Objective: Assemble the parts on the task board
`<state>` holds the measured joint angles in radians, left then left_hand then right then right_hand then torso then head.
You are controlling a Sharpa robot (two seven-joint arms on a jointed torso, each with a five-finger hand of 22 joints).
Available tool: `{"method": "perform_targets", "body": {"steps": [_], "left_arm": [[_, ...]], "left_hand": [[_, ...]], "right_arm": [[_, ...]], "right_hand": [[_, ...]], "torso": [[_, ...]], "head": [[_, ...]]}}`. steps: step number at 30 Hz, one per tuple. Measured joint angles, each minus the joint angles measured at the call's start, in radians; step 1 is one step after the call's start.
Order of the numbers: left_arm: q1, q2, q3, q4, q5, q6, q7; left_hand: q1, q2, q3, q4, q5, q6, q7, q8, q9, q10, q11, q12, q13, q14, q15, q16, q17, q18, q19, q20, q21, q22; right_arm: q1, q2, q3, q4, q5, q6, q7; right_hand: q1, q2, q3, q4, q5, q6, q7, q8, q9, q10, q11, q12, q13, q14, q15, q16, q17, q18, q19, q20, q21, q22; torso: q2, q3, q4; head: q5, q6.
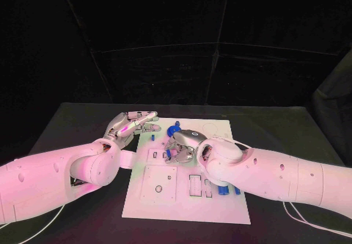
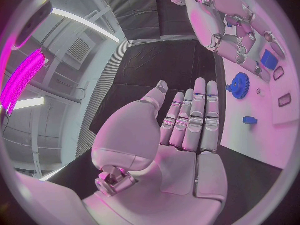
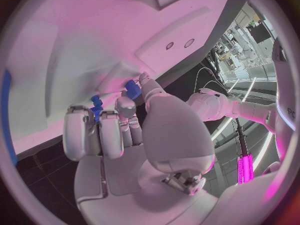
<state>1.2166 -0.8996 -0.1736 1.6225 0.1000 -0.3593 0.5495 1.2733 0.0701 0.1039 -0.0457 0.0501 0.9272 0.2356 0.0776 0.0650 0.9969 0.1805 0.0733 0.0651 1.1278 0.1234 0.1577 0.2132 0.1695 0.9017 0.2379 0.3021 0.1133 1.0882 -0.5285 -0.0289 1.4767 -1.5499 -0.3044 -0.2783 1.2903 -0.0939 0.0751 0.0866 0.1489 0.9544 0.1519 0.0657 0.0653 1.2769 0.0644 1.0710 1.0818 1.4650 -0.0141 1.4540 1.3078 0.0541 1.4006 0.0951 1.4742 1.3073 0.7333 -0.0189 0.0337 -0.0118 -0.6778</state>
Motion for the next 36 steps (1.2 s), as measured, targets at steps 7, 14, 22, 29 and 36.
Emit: {"method": "perform_targets", "body": {"steps": [7, 14, 22, 29, 36], "left_arm": [[0.0, 0.001, 0.0, -0.001, 0.0, 0.001, 0.0], [0.0, 0.001, 0.0, -0.002, 0.0, 0.003, -0.001], [0.0, -0.005, 0.0, -0.01, -0.022, 0.019, -0.009], [0.021, -0.019, -0.001, -0.034, -0.133, 0.033, -0.06], [0.069, -0.016, 0.0, -0.074, -0.315, 0.068, -0.258]], "left_hand": [[0.0, 0.0, 0.003, -0.003, 0.0, 0.0, 0.0, 0.0, 0.0, 0.0, 0.0, 0.0, 0.0, 0.0, 0.0, 0.0, 0.001, 0.0, 0.0, 0.0, -0.007, -0.001], [0.005, 0.005, 0.007, -0.007, 0.0, 0.002, -0.002, 0.0, 0.0, 0.0, 0.0, 0.0, 0.0, 0.0, 0.0, -0.004, 0.002, 0.0, 0.0, 0.0, -0.007, -0.003], [-0.032, 0.001, 0.0, 0.0, 0.0, 0.042, -0.027, 0.01, 0.003, 0.085, -0.025, 0.033, 0.013, 0.049, -0.019, 0.008, 0.023, 0.0, 0.038, -0.015, 0.001, -0.002], [-0.074, -0.017, -0.028, 0.022, 0.004, 0.135, -0.081, 0.035, 0.015, 0.269, -0.098, 0.097, 0.06, 0.308, -0.107, 0.177, 0.148, 0.0, 0.233, -0.102, 0.123, 0.054], [-0.178, -0.017, -0.084, 0.104, 0.004, 0.177, -0.123, 0.053, 0.054, 0.356, -0.146, 0.206, 0.179, 0.339, -0.154, 0.874, 0.772, 0.0, 0.364, -0.161, 0.304, 0.161]], "right_arm": [[-0.004, -0.001, -0.003, 0.0, 0.005, -0.046, 0.013], [-0.004, -0.026, -0.002, 0.027, 0.019, -0.112, 0.081], [0.005, -0.149, -0.002, 0.122, 0.101, -0.17, 0.269], [0.069, -0.304, 0.002, 0.222, 0.249, -0.166, 0.407], [0.12, -0.407, 0.004, 0.256, 0.406, -0.13, 0.441]], "right_hand": [[-0.005, -0.005, -0.054, 0.04, 0.008, -0.056, 0.015, 0.0, -0.001, -0.056, 0.013, -0.069, -0.074, 0.002, 0.009, -0.03, 0.0, 0.0, -0.029, 0.018, -0.028, -0.015], [0.011, 0.004, -0.062, 0.045, 0.02, -0.057, 0.016, 0.0, 0.0, -0.061, 0.014, -0.076, -0.086, 0.003, 0.011, -0.032, 0.0, 0.0, -0.03, 0.019, -0.029, -0.024], [0.044, 0.012, -0.071, 0.043, 0.056, -0.07, 0.02, 0.001, 0.001, -0.068, 0.014, -0.081, -0.098, 0.003, 0.011, -0.04, 0.0, 0.0, -0.046, 0.019, -0.047, -0.047], [0.114, 0.043, -0.056, 0.014, 0.126, -0.026, 0.002, 0.035, 0.01, -0.084, 0.005, -0.098, -0.123, 0.003, 0.011, -0.07, -0.025, 0.016, -0.095, 0.012, -0.081, -0.108], [0.108, 0.037, -0.071, 0.022, 0.104, -0.023, -0.001, 0.041, 0.01, -0.08, 0.001, -0.099, -0.126, 0.003, 0.011, -0.081, -0.04, 0.016, -0.1, 0.01, -0.087, -0.121]], "torso": [[0.0, 0.0, -0.0001], [0.0, 0.0006, -0.0001], [-0.002, 0.0007, -0.0024], [-0.012, 0.005, -0.0086], [-0.032, 0.0134, -0.0143]], "head": [[-0.001, 0.001], [-0.001, 0.002], [-0.001, 0.006], [0.008, 0.007], [0.02, 0.004]]}}
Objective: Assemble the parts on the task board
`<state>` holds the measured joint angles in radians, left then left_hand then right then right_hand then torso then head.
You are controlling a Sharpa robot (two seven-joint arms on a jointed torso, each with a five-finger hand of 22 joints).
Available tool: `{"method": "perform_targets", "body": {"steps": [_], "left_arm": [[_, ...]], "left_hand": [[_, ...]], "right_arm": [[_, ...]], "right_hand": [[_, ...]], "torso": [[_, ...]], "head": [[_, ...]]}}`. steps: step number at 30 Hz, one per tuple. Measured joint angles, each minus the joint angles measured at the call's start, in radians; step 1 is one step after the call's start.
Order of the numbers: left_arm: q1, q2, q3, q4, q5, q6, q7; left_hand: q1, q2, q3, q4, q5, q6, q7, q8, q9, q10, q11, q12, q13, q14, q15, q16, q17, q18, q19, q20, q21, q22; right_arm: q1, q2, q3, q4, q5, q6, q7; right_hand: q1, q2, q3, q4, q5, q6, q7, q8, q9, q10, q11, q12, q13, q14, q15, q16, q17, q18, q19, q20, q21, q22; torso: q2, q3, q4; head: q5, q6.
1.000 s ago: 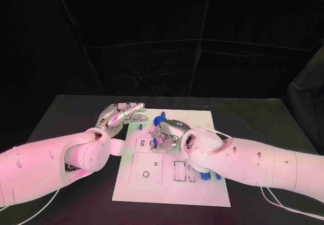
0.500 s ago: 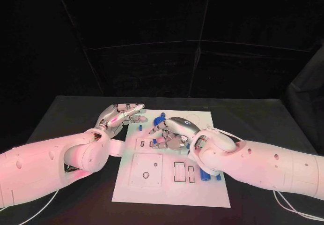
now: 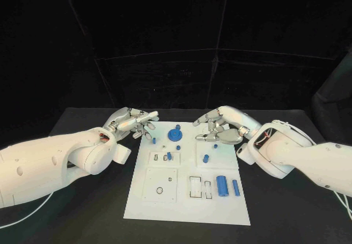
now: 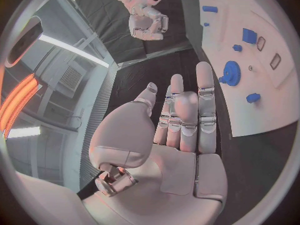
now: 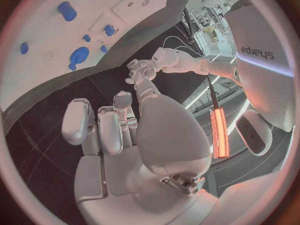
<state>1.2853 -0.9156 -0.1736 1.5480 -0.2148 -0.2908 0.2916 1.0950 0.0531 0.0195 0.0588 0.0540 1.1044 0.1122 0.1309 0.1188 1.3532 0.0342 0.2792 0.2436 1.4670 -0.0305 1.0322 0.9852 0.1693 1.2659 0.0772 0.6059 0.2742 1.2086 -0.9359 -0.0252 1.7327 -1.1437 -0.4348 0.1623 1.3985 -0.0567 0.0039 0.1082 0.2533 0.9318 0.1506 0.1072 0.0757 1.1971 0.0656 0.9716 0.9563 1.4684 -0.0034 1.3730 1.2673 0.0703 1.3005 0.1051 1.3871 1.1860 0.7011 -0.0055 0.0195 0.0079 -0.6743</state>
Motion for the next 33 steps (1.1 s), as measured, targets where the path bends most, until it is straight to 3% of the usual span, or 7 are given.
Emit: {"method": "perform_targets", "body": {"steps": [5, 9, 14, 16, 24, 31, 33], "left_arm": [[0.051, 0.027, 0.0, -0.027, -0.187, 0.126, -0.22], [0.087, 0.067, 0.0, -0.053, -0.326, 0.233, -0.386], [0.113, 0.139, -0.005, -0.105, -0.484, 0.336, -0.573], [0.117, 0.166, -0.011, -0.122, -0.532, 0.366, -0.628], [0.122, 0.247, -0.026, -0.166, -0.661, 0.445, -0.779], [0.122, 0.302, -0.028, -0.207, -0.701, 0.472, -0.836], [0.122, 0.316, -0.029, -0.221, -0.706, 0.48, -0.847]], "left_hand": [[-0.042, -0.006, -0.079, 0.061, 0.002, -0.033, 0.007, 0.029, 0.034, -0.072, 0.004, 0.086, 0.097, 0.0, 0.0, 0.189, 0.197, 0.0, 0.002, -0.008, 0.09, 0.064], [-0.018, 0.009, -0.141, 0.099, 0.003, -0.056, -0.002, 0.104, 0.088, -0.13, -0.002, 0.234, 0.223, -0.002, -0.006, 0.345, 0.319, -0.023, 0.085, -0.013, 0.386, 0.422], [-0.036, 0.039, -0.204, 0.171, 0.0, -0.067, -0.023, 0.191, 0.149, -0.15, -0.022, 0.376, 0.333, 0.0, -0.022, 0.439, 0.323, -0.054, 0.133, -0.029, 0.582, 0.68], [-0.032, 0.043, -0.226, 0.192, 0.0, -0.07, -0.027, 0.227, 0.178, -0.153, -0.025, 0.437, 0.384, -0.001, -0.031, 0.462, 0.323, -0.069, 0.139, -0.032, 0.629, 0.744], [-0.009, 0.056, -0.283, 0.221, -0.004, -0.075, -0.064, 0.358, 0.29, -0.077, -0.054, 0.738, 0.681, -0.002, -0.048, 0.529, 0.323, -0.085, 0.163, -0.052, 0.731, 0.893], [-0.005, 0.061, -0.301, 0.222, -0.004, -0.099, -0.066, 0.409, 0.343, -0.072, -0.059, 0.791, 0.738, -0.002, -0.048, 0.535, 0.323, -0.085, 0.179, -0.057, 0.767, 0.956], [-0.005, 0.061, -0.303, 0.22, -0.004, -0.102, -0.07, 0.415, 0.351, -0.072, -0.059, 0.791, 0.741, -0.002, -0.048, 0.535, 0.323, -0.1, 0.189, -0.056, 0.781, 0.974]], "right_arm": [[0.02, -0.038, -0.001, -0.017, 0.089, 0.015, 0.005], [0.027, -0.047, 0.0, -0.045, 0.137, 0.019, 0.003], [0.031, -0.038, 0.0, -0.076, 0.19, 0.017, -0.015], [0.032, -0.033, 0.0, -0.083, 0.205, 0.017, -0.024], [0.033, -0.017, 0.0, -0.105, 0.243, 0.016, -0.063], [0.034, -0.008, -0.001, -0.116, 0.258, 0.014, -0.091], [0.034, -0.006, -0.001, -0.119, 0.261, 0.012, -0.096]], "right_hand": [[0.0, 0.0, 0.0, 0.0, -0.004, 0.0, 0.0, 0.0, 0.0, 0.0, 0.0, 0.0, 0.0, 0.0, 0.0, -0.005, -0.005, 0.0, 0.0, 0.0, 0.0, -0.002], [0.0, 0.0, -0.003, 0.003, -0.004, 0.0, 0.0, 0.0, 0.0, 0.0, 0.0, 0.0, -0.001, 0.0, 0.0, -0.013, -0.014, 0.0, -0.002, -0.002, -0.006, -0.008], [-0.009, 0.009, -0.021, 0.013, 0.021, 0.0, 0.0, 0.005, -0.003, 0.0, 0.0, 0.0, -0.008, -0.004, -0.004, -0.035, -0.039, 0.015, -0.015, -0.004, -0.02, -0.032], [-0.009, 0.009, -0.021, 0.013, 0.023, 0.0, 0.0, 0.005, -0.003, 0.0, 0.0, 0.0, -0.01, -0.004, -0.004, -0.041, -0.046, 0.015, -0.018, -0.007, -0.026, -0.038], [-0.056, -0.002, -0.072, 0.05, 0.032, 0.0, 0.0, 0.005, -0.005, 0.0, 0.0, 0.0, -0.014, -0.004, -0.004, -0.058, -0.065, 0.015, -0.028, -0.004, -0.041, -0.06], [-0.056, -0.002, -0.09, 0.057, 0.055, 0.0, 0.0, 0.009, -0.005, 0.0, 0.0, 0.001, -0.016, -0.004, -0.004, -0.068, -0.072, 0.015, -0.03, -0.006, -0.046, -0.069], [-0.056, -0.002, -0.09, 0.057, 0.059, 0.0, 0.0, 0.009, -0.005, 0.0, 0.0, 0.004, -0.016, -0.004, -0.004, -0.07, -0.073, 0.015, -0.032, -0.007, -0.049, -0.071]], "torso": [[-0.017, 0.0045, -0.0035], [-0.027, 0.0081, -0.0043], [-0.039, 0.012, -0.0042], [-0.042, 0.0132, -0.0041], [-0.046, 0.0139, -0.0032], [-0.044, 0.0128, -0.0029], [-0.043, 0.0123, -0.0029]], "head": [[0.012, -0.005], [0.018, -0.011], [0.025, -0.018], [0.026, -0.022], [0.029, -0.027], [0.035, -0.032], [0.036, -0.033]]}}
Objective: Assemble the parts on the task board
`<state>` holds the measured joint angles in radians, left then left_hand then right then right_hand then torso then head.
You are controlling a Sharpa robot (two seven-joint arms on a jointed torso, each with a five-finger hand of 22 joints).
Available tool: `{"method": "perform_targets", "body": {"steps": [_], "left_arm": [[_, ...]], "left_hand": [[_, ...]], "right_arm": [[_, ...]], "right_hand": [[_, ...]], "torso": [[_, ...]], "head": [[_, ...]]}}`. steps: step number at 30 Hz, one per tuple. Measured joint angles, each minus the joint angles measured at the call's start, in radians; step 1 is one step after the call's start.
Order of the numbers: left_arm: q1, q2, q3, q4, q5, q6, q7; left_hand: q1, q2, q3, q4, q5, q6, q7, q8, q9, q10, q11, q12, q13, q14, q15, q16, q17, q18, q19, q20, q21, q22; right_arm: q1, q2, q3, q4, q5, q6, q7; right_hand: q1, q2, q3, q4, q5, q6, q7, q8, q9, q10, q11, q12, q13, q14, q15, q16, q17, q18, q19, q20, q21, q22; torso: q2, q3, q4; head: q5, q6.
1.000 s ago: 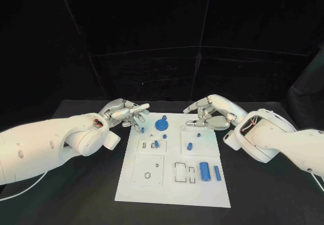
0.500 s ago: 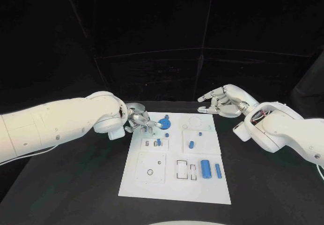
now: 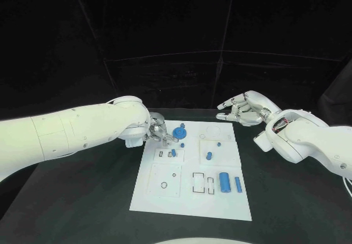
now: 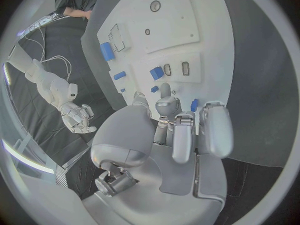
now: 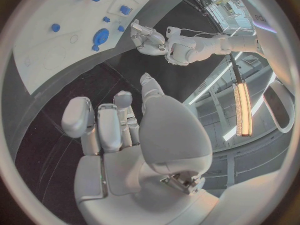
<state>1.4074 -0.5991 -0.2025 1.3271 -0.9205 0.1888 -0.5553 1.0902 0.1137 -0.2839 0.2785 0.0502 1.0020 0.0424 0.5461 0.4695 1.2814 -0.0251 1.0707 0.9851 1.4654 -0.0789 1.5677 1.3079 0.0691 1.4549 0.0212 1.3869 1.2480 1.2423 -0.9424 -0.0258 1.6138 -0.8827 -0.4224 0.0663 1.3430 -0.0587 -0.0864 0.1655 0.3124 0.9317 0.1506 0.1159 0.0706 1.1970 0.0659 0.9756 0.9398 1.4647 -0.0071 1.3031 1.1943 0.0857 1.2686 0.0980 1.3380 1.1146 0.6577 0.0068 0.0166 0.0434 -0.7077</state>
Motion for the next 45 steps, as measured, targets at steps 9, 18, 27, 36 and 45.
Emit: {"method": "perform_targets", "body": {"steps": [9, 18, 27, 36, 45], "left_arm": [[-0.004, 0.037, -0.003, -0.035, -0.003, 0.028, -0.032], [-0.011, 0.056, -0.016, -0.057, -0.002, 0.053, -0.049], [-0.018, 0.07, -0.018, -0.068, -0.002, 0.062, -0.052], [-0.022, 0.087, -0.018, -0.072, -0.002, 0.063, -0.052], [-0.028, 0.103, -0.019, -0.085, -0.002, 0.076, -0.052]], "left_hand": [[0.01, 0.01, 0.0, 0.0, 0.0, -0.011, 0.004, 0.012, 0.014, 0.0, 0.0, 0.009, 0.006, 0.0, 0.0, 0.0, 0.0, 0.0, 0.001, -0.001, 0.004, 0.017], [0.014, 0.014, -0.002, -0.002, 0.0, -0.014, 0.0, 0.016, 0.02, 0.0, 0.0, 0.01, 0.008, 0.0, 0.0, 0.0, 0.0, 0.0, 0.001, -0.001, 0.008, 0.019], [0.014, 0.014, -0.003, -0.003, 0.0, -0.018, 0.004, 0.016, 0.021, 0.0, 0.0, 0.01, 0.006, 0.0, 0.0, 0.0, 0.0, 0.0, 0.001, -0.001, 0.008, 0.017], [0.02, 0.02, 0.0, -0.006, 0.0, -0.023, 0.002, 0.023, 0.027, 0.0, 0.0, 0.01, 0.002, 0.0, 0.0, 0.0, 0.0, 0.0, 0.001, -0.001, 0.008, 0.02], [0.036, 0.036, 0.018, -0.024, 0.0, -0.036, 0.0, 0.036, 0.045, 0.0, 0.0, 0.01, 0.002, 0.0, 0.0, 0.0, 0.0, 0.0, 0.004, 0.003, 0.008, 0.025]], "right_arm": [[0.0, 0.007, 0.0, -0.007, 0.006, -0.015, -0.01], [0.0, 0.011, 0.0, -0.011, 0.008, -0.025, -0.011], [0.0, 0.015, 0.0, -0.018, 0.009, -0.03, -0.013], [0.0, 0.017, 0.0, -0.021, 0.009, -0.037, -0.013], [0.0, 0.018, 0.0, -0.024, 0.01, -0.038, -0.014]], "right_hand": [[0.0, 0.0, -0.007, 0.007, 0.005, 0.0, 0.0, 0.0, 0.0, 0.0, 0.0, -0.007, -0.015, 0.0, 0.0, -0.023, -0.025, 0.0, -0.024, 0.002, -0.021, -0.032], [0.007, 0.007, -0.017, 0.011, 0.005, 0.0, 0.0, 0.004, -0.001, -0.004, -0.004, -0.009, -0.02, 0.0, 0.0, -0.029, -0.032, 0.016, -0.025, 0.0, -0.027, -0.041], [0.004, 0.01, -0.019, 0.014, -0.002, 0.0, 0.0, 0.004, -0.001, -0.004, -0.004, -0.009, -0.02, 0.0, 0.0, -0.029, -0.032, 0.016, -0.025, 0.0, -0.027, -0.041], [0.007, 0.017, -0.019, 0.014, -0.002, 0.0, 0.0, 0.004, -0.001, -0.004, -0.004, -0.009, -0.02, 0.0, 0.0, -0.029, -0.032, 0.015, -0.025, 0.0, -0.027, -0.042], [0.007, 0.017, -0.019, 0.014, -0.002, 0.0, 0.0, 0.004, -0.001, -0.004, -0.004, -0.009, -0.022, 0.0, 0.0, -0.032, -0.035, 0.015, -0.025, 0.0, -0.031, -0.045]], "torso": [[0.001, -0.0008, -0.0012], [0.002, -0.0016, -0.0012], [0.002, -0.0017, -0.0012], [0.002, -0.0017, -0.0009], [0.003, -0.002, -0.0012]], "head": [[-0.001, -0.006], [-0.001, -0.012], [0.002, -0.019], [0.001, -0.019], [-0.005, -0.023]]}}
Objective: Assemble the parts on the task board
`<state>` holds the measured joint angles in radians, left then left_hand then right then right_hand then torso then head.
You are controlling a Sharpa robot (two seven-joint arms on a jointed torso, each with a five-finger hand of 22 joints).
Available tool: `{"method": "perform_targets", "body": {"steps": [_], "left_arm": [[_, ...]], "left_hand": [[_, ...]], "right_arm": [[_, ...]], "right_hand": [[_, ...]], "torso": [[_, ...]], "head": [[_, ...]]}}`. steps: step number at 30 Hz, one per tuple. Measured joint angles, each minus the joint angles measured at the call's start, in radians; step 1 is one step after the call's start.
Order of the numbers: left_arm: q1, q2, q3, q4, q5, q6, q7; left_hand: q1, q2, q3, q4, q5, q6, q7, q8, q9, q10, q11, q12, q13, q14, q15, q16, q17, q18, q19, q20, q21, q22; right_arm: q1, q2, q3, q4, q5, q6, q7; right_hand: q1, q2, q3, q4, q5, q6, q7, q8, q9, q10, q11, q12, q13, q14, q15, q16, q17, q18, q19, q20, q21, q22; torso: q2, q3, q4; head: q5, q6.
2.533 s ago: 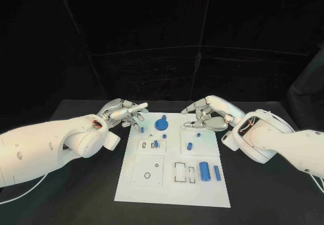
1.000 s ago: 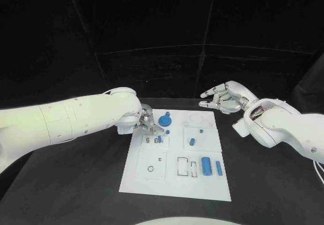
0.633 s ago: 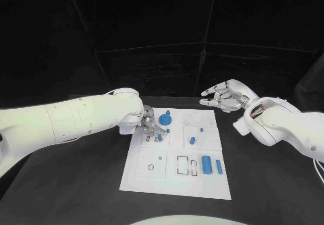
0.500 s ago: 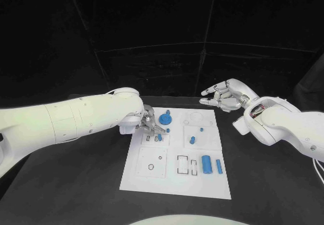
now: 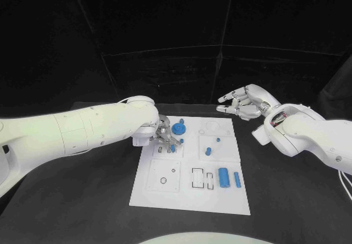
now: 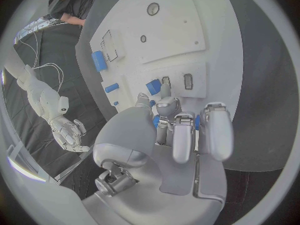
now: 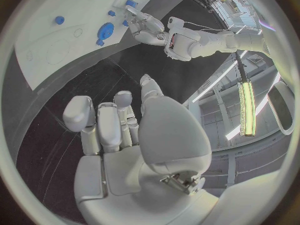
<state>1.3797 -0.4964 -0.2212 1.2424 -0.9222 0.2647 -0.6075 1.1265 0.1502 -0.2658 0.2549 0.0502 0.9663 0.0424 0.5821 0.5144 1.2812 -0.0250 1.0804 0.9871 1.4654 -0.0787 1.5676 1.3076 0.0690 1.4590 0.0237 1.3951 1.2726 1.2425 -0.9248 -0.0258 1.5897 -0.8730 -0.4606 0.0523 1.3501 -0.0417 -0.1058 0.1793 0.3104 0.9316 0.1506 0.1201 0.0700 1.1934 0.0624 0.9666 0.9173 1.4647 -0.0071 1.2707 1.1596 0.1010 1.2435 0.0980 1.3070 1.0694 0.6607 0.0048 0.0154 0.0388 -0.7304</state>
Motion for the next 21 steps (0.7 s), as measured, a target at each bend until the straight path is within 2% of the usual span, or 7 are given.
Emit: {"method": "perform_targets", "body": {"steps": [9, 21], "left_arm": [[-0.004, 0.01, 0.0, -0.006, 0.0, 0.009, -0.001], [-0.004, 0.012, 0.0, -0.006, 0.0, 0.013, -0.003]], "left_hand": [[0.004, 0.004, 0.006, -0.006, 0.0, -0.004, 0.004, 0.0, 0.004, 0.0, 0.0, 0.0, -0.002, 0.0, 0.0, 0.0, 0.0, 0.0, 0.0, 0.0, 0.005, 0.003], [0.015, 0.003, 0.016, -0.016, 0.0, -0.011, 0.004, 0.009, 0.012, -0.004, 0.004, 0.0, -0.002, 0.0, 0.0, 0.0, 0.0, 0.0, 0.0, 0.0, 0.005, 0.004]], "right_arm": [[0.0, 0.007, 0.0, -0.003, -0.001, 0.0, -0.007], [0.0, 0.01, 0.0, -0.006, -0.003, 0.0, -0.023]], "right_hand": [[0.004, 0.004, -0.002, 0.003, 0.0, 0.0, 0.0, 0.004, 0.0, 0.0, 0.0, 0.0, -0.004, 0.0, 0.0, -0.005, -0.002, 0.0, 0.0, 0.0, 0.0, -0.005], [0.004, 0.004, -0.005, 0.005, 0.0, 0.0, 0.0, 0.004, 0.0, 0.0, 0.0, -0.004, -0.007, 0.0, 0.0, -0.005, -0.003, 0.0, 0.0, 0.0, -0.004, -0.007]], "torso": [[0.0, 0.0003, 0.0], [0.001, 0.0008, 0.0]], "head": [[0.003, -0.002], [0.0, -0.005]]}}
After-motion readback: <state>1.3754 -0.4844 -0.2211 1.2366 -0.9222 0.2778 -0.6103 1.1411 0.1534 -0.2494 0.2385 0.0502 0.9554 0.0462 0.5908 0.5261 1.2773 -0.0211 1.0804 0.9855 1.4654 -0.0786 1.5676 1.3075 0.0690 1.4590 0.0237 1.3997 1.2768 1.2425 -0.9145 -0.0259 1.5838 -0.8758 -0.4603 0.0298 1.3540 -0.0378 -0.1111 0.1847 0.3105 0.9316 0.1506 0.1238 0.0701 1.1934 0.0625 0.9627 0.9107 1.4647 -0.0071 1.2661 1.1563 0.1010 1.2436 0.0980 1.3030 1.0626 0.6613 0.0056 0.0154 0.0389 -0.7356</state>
